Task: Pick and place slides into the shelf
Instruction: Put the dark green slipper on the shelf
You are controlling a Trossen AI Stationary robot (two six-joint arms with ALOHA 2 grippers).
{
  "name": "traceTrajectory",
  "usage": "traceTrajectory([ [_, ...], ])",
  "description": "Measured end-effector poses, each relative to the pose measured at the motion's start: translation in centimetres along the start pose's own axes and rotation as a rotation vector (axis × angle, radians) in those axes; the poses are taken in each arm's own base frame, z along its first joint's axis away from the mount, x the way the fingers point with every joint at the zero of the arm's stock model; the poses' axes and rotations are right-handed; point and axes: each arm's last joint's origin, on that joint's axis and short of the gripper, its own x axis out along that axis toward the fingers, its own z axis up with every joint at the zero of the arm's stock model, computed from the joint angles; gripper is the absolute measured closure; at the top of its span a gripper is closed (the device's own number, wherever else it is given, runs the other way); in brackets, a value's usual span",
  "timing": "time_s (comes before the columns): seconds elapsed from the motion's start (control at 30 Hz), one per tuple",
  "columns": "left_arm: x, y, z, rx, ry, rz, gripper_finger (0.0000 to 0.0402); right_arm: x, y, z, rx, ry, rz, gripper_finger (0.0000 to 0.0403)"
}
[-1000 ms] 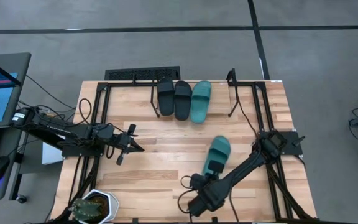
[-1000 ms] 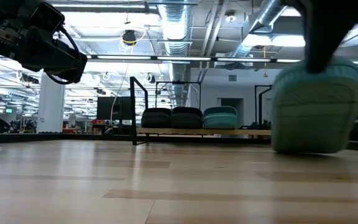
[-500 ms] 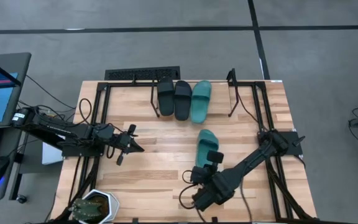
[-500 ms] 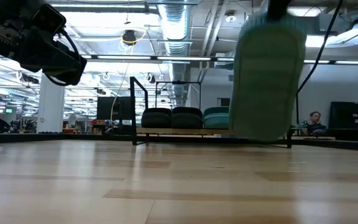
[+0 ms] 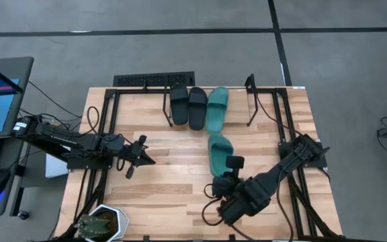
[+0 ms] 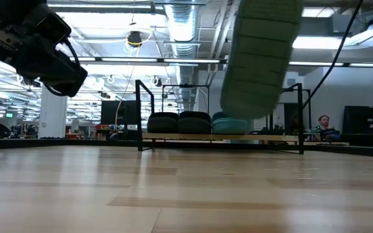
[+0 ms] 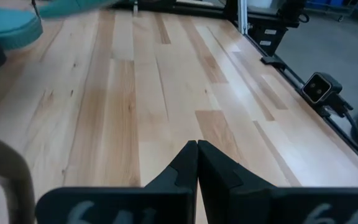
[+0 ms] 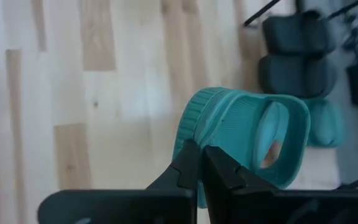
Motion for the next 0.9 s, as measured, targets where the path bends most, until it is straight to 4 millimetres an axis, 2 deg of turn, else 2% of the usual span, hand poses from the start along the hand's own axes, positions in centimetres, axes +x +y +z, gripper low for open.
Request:
traceTrajectory([
  [0.53,0.0,0.2,-0.7,-0.061,0.069,0.041,0.0401,-5.2,-6.9,-0.8,-0.156,-0.264,-0.231,0.0402],
  [0.67,0.0,0.3,-0.7,-0.096,0.060,0.088,0.0401,-5.2,-8.5,-0.6,-0.189,-0.271,-0.312,0.0403],
  [0.9,0.0,0.5,-0.7,-0.170,0.045,0.139,0.0401,-3.5,-11.0,0.6,-0.226,-0.206,-0.419,0.0403],
])
